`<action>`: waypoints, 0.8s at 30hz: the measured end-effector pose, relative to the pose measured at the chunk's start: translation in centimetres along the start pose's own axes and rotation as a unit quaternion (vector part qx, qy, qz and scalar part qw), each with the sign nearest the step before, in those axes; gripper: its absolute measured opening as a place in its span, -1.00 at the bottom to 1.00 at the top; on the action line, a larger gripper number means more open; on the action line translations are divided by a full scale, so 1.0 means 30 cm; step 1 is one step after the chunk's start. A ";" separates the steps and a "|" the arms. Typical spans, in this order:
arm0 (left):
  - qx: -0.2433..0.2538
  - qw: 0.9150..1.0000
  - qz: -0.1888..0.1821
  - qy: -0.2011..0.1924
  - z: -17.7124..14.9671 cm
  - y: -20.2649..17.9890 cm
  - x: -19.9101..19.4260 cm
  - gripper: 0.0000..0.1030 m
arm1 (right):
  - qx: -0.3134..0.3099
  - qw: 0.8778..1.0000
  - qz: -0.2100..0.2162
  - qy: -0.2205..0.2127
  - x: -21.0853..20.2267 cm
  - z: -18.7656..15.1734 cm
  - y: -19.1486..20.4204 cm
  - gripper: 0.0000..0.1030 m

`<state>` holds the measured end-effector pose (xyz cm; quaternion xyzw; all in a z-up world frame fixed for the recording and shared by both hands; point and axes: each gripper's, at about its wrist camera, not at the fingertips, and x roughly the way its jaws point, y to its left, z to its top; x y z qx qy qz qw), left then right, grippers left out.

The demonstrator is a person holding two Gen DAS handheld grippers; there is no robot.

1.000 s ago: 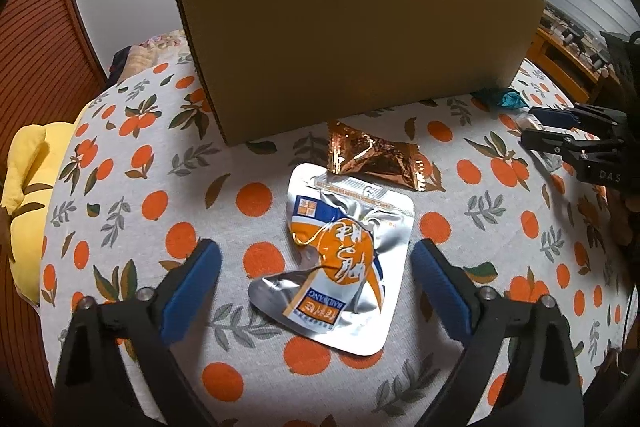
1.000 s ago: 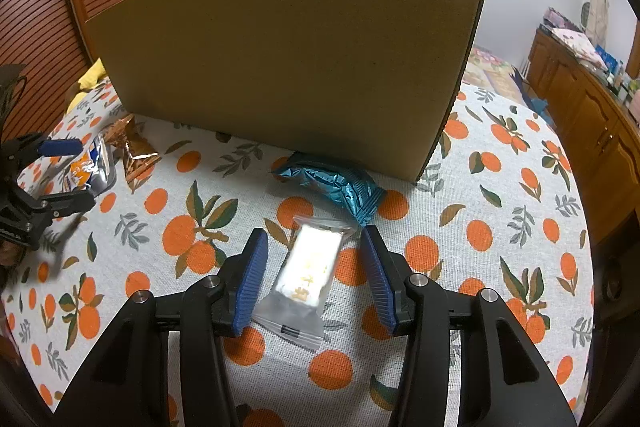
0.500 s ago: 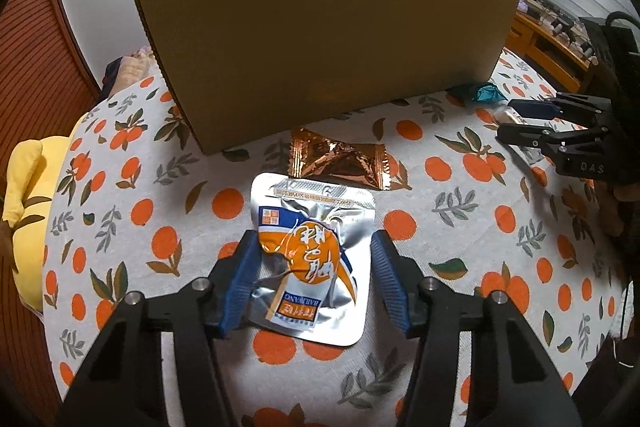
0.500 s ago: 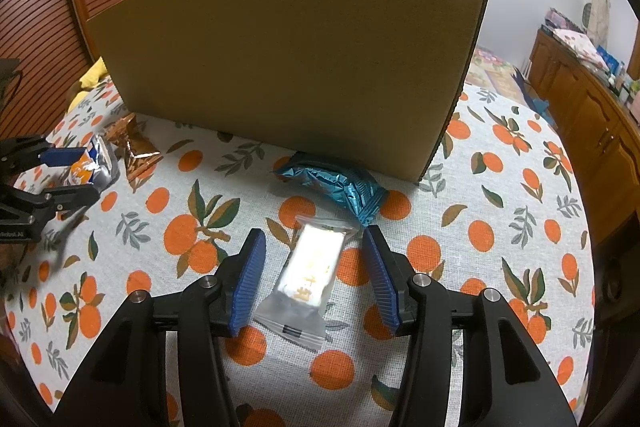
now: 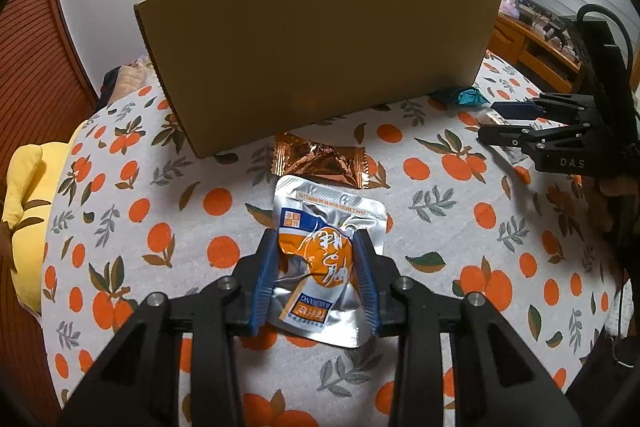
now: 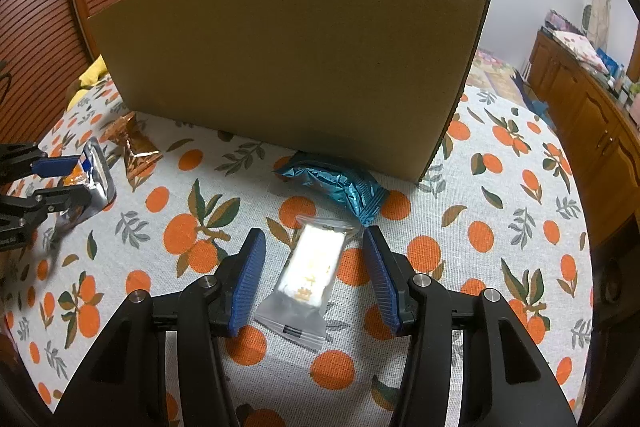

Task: Organize snacks
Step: 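Grasp the small clear packet with the right tool while the left tool grasps the orange-white packet, then lift both packets and carry them over the box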

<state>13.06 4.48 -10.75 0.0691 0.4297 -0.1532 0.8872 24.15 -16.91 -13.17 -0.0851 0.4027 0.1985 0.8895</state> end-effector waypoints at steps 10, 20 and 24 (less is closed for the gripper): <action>-0.002 1.000 -0.005 -0.018 -0.007 0.000 -0.036 -0.32 | -0.008 1.000 0.010 0.001 -0.014 -0.011 0.013 -0.62; -0.006 0.999 -0.017 -0.044 0.007 -0.012 -0.085 -0.32 | -0.001 1.000 0.028 -0.006 -0.070 -0.033 0.009 -0.63; -0.002 0.998 -0.017 -0.059 0.034 -0.024 -0.118 -0.32 | 0.000 0.999 0.030 -0.020 -0.116 -0.022 0.007 -0.63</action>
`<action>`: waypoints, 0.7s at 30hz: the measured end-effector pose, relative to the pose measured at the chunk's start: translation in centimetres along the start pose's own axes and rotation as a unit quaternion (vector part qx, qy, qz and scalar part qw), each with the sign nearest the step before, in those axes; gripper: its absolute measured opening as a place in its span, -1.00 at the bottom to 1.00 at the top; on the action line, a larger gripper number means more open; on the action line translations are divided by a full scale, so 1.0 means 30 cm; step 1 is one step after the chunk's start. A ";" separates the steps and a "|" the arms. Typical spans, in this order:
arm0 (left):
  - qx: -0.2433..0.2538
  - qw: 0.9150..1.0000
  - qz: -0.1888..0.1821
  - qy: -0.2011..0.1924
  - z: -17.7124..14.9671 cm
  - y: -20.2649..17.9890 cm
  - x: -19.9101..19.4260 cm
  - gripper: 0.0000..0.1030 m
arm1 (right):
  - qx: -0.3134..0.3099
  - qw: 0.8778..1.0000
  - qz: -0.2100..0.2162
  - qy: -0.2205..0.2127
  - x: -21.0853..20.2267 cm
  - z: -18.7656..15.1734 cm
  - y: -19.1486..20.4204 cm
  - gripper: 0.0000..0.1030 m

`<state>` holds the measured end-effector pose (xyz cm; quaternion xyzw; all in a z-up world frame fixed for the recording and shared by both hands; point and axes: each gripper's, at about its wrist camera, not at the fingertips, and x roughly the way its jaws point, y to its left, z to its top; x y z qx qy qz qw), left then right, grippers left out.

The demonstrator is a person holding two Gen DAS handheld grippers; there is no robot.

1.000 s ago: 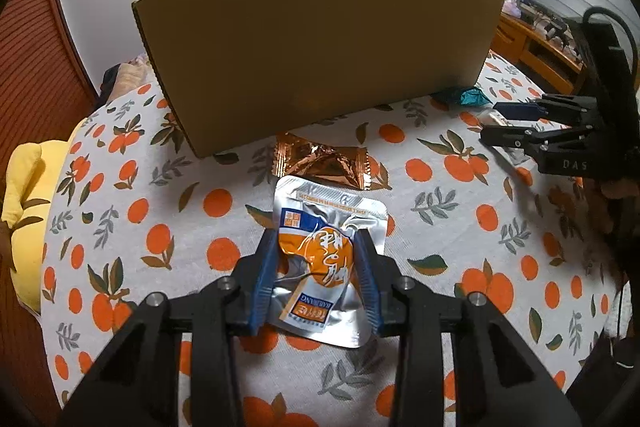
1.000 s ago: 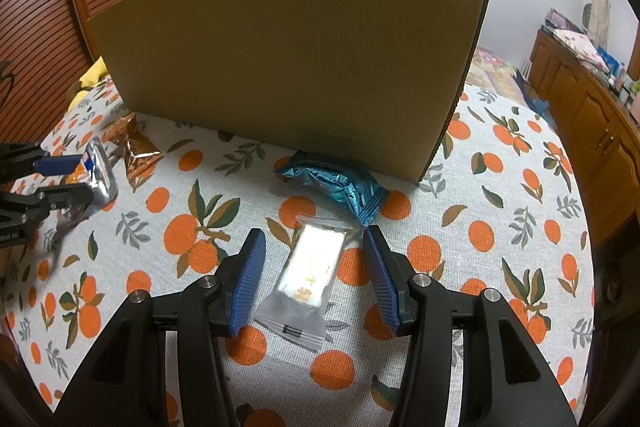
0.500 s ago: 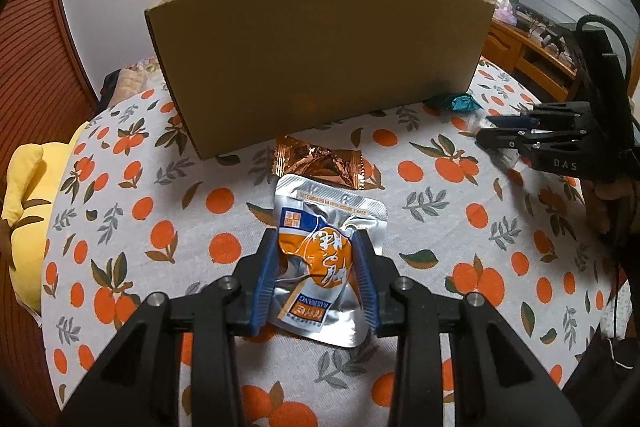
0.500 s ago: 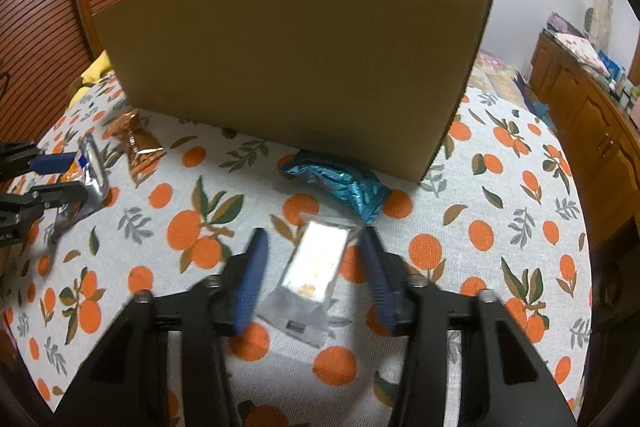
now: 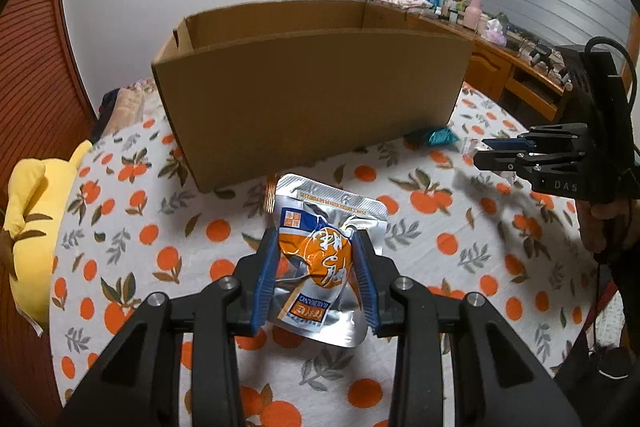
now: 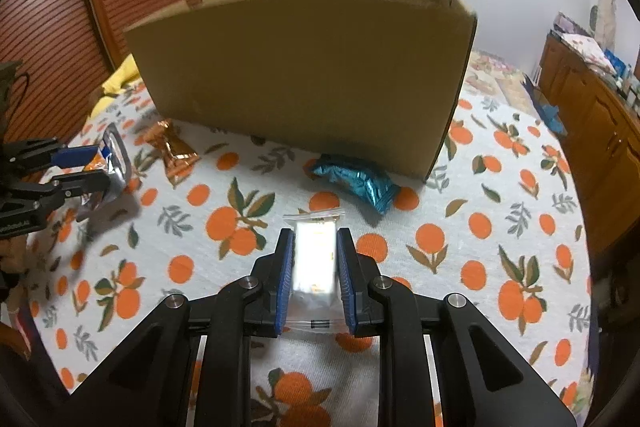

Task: Organize snacks
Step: 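Lift both packets and carry them over the box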

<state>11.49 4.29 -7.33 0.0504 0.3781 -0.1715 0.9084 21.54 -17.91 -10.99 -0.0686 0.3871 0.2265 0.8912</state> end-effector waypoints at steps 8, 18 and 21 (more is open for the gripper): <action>-0.002 1.000 0.003 -0.024 0.056 -0.009 -0.048 -0.32 | -0.008 1.000 0.004 -0.026 -0.071 0.036 0.027 -0.63; 0.004 0.999 0.009 -0.046 0.136 -0.023 -0.089 -0.32 | -0.016 0.999 0.003 -0.047 -0.131 0.079 0.045 -0.62; 0.008 0.998 0.009 -0.056 0.167 -0.028 -0.108 -0.32 | -0.016 0.998 0.003 -0.058 -0.159 0.097 0.040 -0.62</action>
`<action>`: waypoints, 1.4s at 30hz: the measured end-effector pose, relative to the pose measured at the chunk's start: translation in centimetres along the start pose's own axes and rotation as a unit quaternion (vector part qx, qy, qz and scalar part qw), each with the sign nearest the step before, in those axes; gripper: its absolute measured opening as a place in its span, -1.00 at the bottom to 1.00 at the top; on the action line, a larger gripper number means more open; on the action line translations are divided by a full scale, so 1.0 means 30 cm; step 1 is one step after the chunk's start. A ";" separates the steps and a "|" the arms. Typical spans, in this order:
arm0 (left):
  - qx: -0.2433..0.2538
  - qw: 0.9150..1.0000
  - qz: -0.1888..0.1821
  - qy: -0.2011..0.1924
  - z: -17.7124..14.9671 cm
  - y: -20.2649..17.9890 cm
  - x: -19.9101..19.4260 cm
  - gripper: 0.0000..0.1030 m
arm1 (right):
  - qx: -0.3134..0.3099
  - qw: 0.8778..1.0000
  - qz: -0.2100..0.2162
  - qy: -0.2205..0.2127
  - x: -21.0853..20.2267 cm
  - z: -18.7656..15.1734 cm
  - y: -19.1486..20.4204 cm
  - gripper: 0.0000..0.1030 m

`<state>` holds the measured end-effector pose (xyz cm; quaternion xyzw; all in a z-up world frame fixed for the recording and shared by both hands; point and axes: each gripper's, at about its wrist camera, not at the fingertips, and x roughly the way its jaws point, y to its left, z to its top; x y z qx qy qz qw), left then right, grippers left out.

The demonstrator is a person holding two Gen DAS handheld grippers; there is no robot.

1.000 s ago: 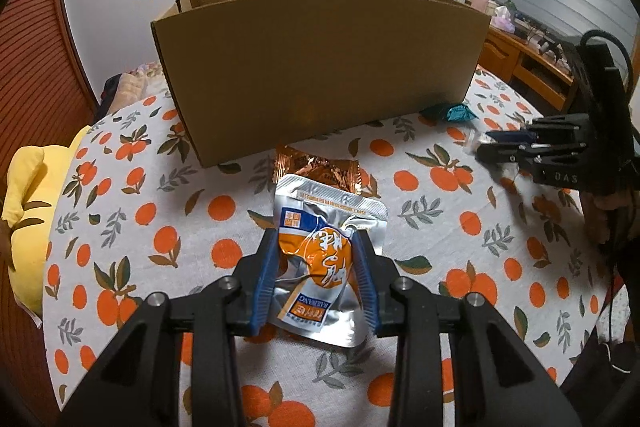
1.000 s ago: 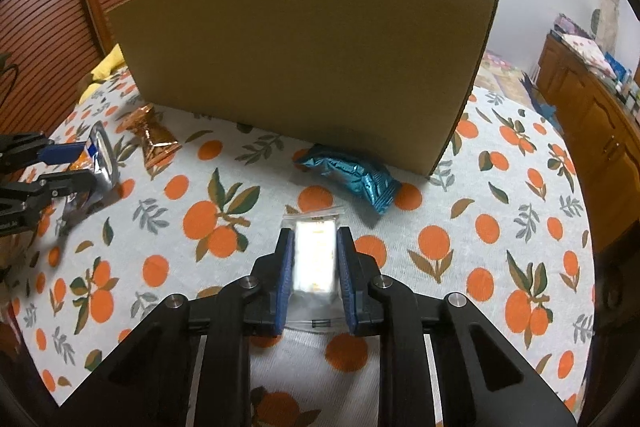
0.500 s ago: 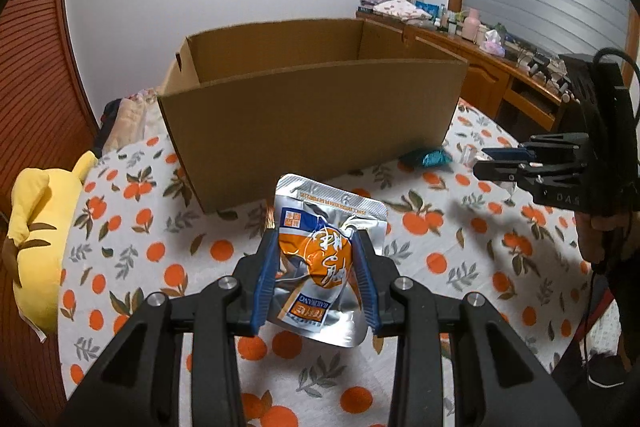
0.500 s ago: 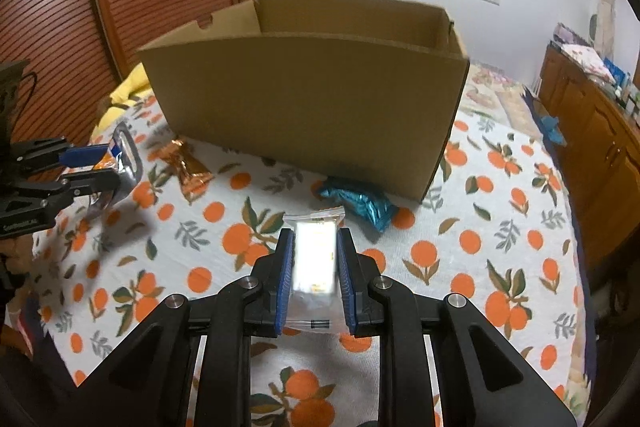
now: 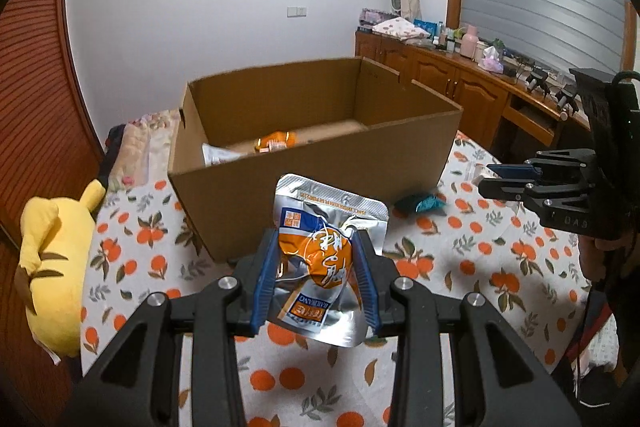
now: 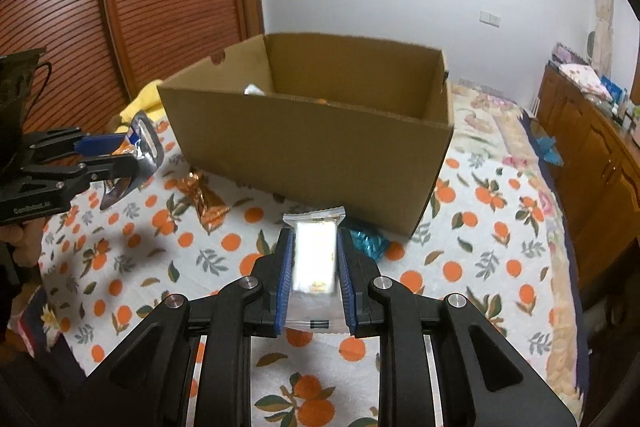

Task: Organize snacks
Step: 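Lift both packets and carry them over the box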

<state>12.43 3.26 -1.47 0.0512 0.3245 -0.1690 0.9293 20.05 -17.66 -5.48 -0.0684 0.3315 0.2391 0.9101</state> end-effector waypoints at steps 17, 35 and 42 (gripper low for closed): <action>0.017 0.999 0.007 -0.052 0.259 0.026 -0.013 -0.31 | -0.046 0.997 0.000 -0.055 -0.053 0.215 0.019 -0.62; 0.008 0.999 0.026 -0.016 0.382 0.137 0.206 -0.31 | -0.055 0.997 0.018 -0.050 0.112 0.395 -0.007 -0.62; 0.000 0.999 0.041 -0.004 0.383 0.166 0.256 -0.30 | -0.055 0.997 0.029 -0.034 0.197 0.418 -0.016 -0.62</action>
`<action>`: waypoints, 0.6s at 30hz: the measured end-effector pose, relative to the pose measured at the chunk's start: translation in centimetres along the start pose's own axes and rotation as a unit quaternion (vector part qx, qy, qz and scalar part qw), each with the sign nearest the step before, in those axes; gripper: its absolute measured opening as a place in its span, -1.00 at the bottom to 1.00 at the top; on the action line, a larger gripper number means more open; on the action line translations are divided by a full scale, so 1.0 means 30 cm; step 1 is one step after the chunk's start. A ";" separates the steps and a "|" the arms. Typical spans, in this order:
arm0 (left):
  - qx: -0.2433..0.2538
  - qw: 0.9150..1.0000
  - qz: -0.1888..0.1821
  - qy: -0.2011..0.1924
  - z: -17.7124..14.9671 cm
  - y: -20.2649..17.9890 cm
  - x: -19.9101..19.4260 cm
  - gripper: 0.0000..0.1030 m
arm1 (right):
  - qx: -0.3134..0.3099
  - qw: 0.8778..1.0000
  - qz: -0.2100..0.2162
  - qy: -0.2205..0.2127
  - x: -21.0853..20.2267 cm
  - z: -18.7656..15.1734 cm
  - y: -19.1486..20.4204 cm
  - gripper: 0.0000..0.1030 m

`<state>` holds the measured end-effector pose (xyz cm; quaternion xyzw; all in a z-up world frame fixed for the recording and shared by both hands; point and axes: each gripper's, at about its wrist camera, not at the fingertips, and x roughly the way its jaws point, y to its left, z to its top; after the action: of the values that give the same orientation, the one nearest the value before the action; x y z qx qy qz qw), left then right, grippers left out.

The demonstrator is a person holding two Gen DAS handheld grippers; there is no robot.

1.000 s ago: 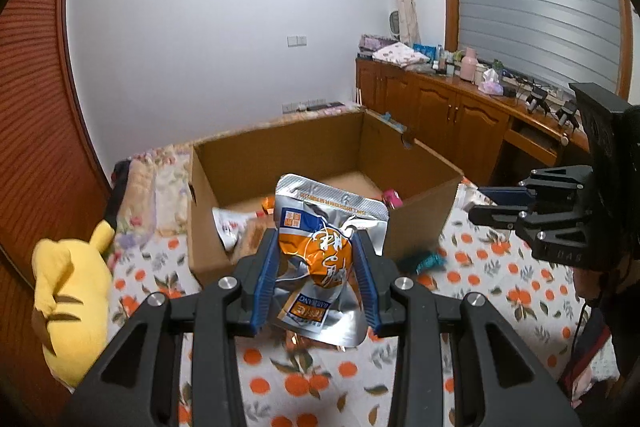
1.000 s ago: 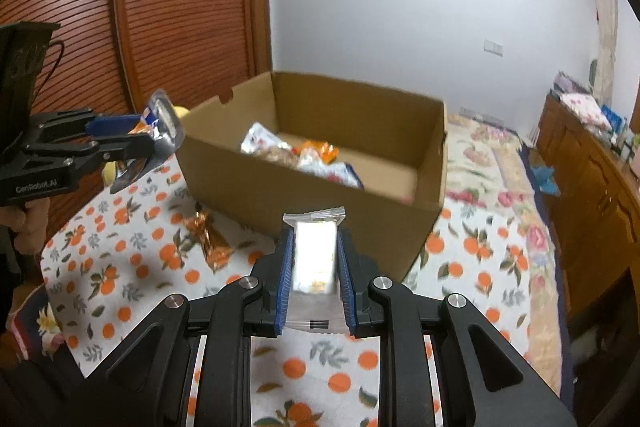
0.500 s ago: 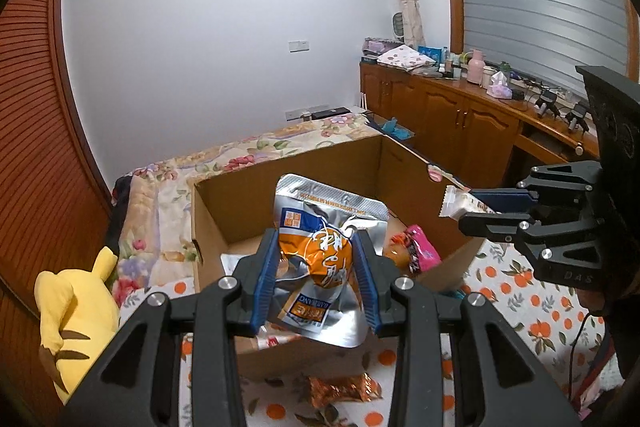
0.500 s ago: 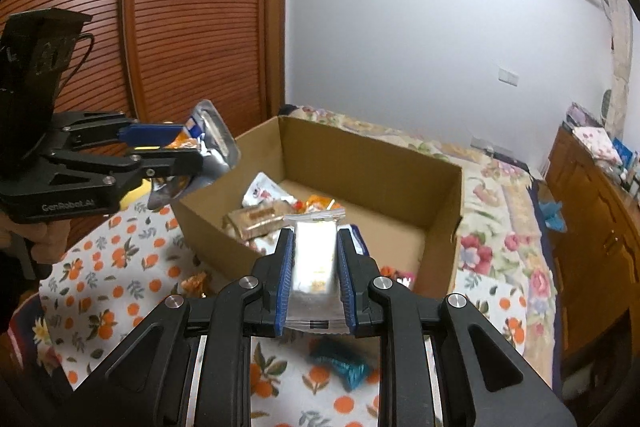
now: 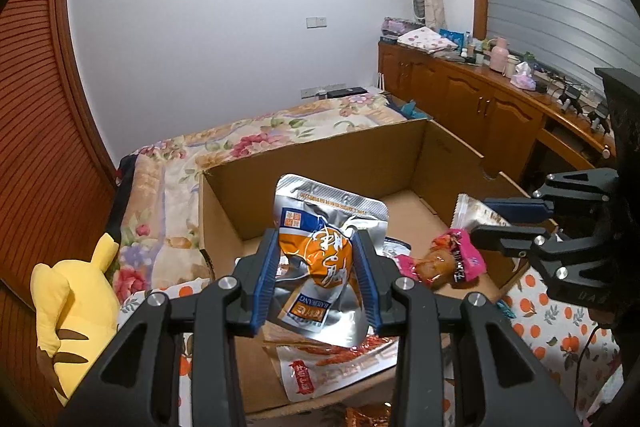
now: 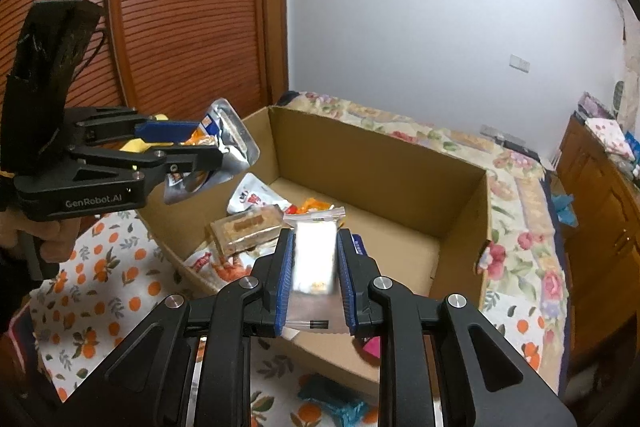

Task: Organize snacks
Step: 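Lift both packets and carry them over the box, then open both tools to drop the packets into the box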

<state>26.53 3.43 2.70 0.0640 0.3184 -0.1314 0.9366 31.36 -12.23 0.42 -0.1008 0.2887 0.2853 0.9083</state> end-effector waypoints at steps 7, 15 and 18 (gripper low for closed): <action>-0.005 1.000 0.001 0.010 -0.008 0.004 0.033 -0.29 | 0.011 1.000 0.014 0.022 0.098 -0.001 -0.005 -0.62; -0.008 1.000 0.004 0.013 -0.005 0.012 0.049 -0.27 | 0.027 0.999 0.029 0.031 0.147 0.014 -0.014 -0.62; -0.008 1.000 0.007 0.012 -0.004 0.012 0.047 -0.28 | 0.030 0.999 0.032 0.031 0.154 0.021 -0.011 -0.61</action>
<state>27.63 3.51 1.75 0.0600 0.3303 -0.1214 0.9341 34.96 -10.15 -1.75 -0.0726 0.3279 0.3026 0.8920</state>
